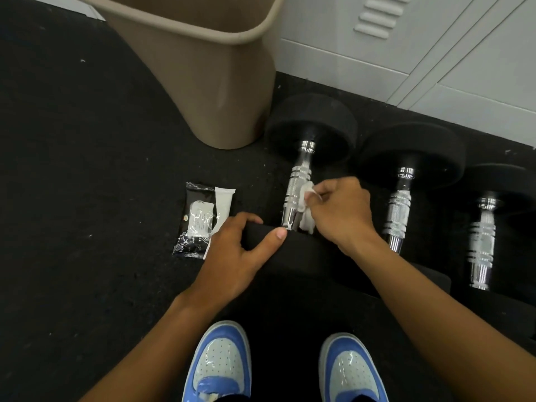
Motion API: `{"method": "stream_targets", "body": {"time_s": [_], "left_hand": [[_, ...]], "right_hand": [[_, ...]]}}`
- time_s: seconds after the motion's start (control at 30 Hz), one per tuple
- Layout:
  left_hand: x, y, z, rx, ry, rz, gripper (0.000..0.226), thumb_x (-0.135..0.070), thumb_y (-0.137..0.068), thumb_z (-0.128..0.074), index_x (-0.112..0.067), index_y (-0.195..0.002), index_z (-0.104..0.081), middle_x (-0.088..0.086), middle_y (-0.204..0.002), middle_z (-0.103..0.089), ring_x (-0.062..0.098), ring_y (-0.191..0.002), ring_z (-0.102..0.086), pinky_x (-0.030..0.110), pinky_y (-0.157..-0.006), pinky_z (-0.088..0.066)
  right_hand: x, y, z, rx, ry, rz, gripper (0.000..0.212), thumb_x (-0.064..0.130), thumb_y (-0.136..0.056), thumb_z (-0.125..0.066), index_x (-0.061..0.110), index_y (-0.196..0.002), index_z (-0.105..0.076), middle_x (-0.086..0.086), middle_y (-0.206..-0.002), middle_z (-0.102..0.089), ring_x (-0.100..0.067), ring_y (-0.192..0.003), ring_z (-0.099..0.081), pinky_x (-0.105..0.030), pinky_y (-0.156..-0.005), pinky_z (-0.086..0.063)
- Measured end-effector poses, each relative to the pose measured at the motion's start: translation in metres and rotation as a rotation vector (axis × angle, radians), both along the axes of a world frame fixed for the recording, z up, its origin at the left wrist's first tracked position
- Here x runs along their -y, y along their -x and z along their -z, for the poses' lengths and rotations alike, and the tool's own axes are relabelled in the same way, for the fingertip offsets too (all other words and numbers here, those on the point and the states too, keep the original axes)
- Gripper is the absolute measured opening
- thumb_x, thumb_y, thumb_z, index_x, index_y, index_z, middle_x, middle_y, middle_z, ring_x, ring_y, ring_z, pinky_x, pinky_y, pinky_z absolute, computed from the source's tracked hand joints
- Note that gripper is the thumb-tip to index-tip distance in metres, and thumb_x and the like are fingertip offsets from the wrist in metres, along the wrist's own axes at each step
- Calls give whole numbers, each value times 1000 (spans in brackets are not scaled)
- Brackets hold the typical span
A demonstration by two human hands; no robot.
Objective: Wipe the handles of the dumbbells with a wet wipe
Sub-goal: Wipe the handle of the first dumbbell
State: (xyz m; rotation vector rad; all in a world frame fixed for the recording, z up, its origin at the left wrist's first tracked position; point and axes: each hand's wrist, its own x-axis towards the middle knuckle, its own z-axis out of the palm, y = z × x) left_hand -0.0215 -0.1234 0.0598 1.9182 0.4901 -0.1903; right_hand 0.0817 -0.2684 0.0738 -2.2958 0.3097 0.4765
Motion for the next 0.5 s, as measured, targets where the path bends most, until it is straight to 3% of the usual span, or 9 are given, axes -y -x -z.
{"method": "stream_targets", "body": {"time_s": [0.07, 0.17, 0.37, 0.43, 0.5], "left_hand": [[0, 0, 0, -6, 0, 1, 56, -74, -61, -53, -29, -93, -60, -9, -86, -62, 1, -77, -58, 13, -66, -43], [0, 0, -1, -6, 8, -5, 56, -74, -60, -54, -29, -93, -60, -10, -85, -62, 0, -76, -59, 10, -64, -43], [0, 0, 0, -5, 13, -2, 54, -74, -60, -54, -30, -92, -60, -8, -87, -63, 2, -78, -60, 14, -66, -46], [0, 0, 0, -9, 15, 0, 54, -74, -60, -54, -31, -92, -59, -8, -86, -62, 1, -77, -59, 12, -64, -45], [0, 0, 1, -8, 12, 3, 54, -74, -60, -54, -31, -92, -59, -8, -87, -62, 2, -78, -59, 13, -65, -44]], "right_hand": [[-3, 1, 1, 24, 3, 18, 16, 19, -89, -59, 16, -74, -63, -9, -88, -67, -18, -96, -59, -8, -54, -34], [-1, 4, 5, -72, 44, -42, 22, 18, -91, -55, 3, -85, -69, -14, -87, -70, -20, -77, -64, -17, -53, -43], [2, 1, -6, 48, 1, -38, 7, 20, -86, -64, 18, -88, -70, -2, -88, -67, -11, -83, -63, -6, -55, -37], [2, 3, -1, -40, 12, -59, 10, 13, -86, -62, 10, -82, -70, -5, -78, -68, -9, -68, -61, -5, -46, -39], [5, 7, 4, -210, 11, -119, 12, 11, -84, -63, 10, -76, -71, -4, -69, -68, -11, -60, -62, -15, -50, -48]]}}
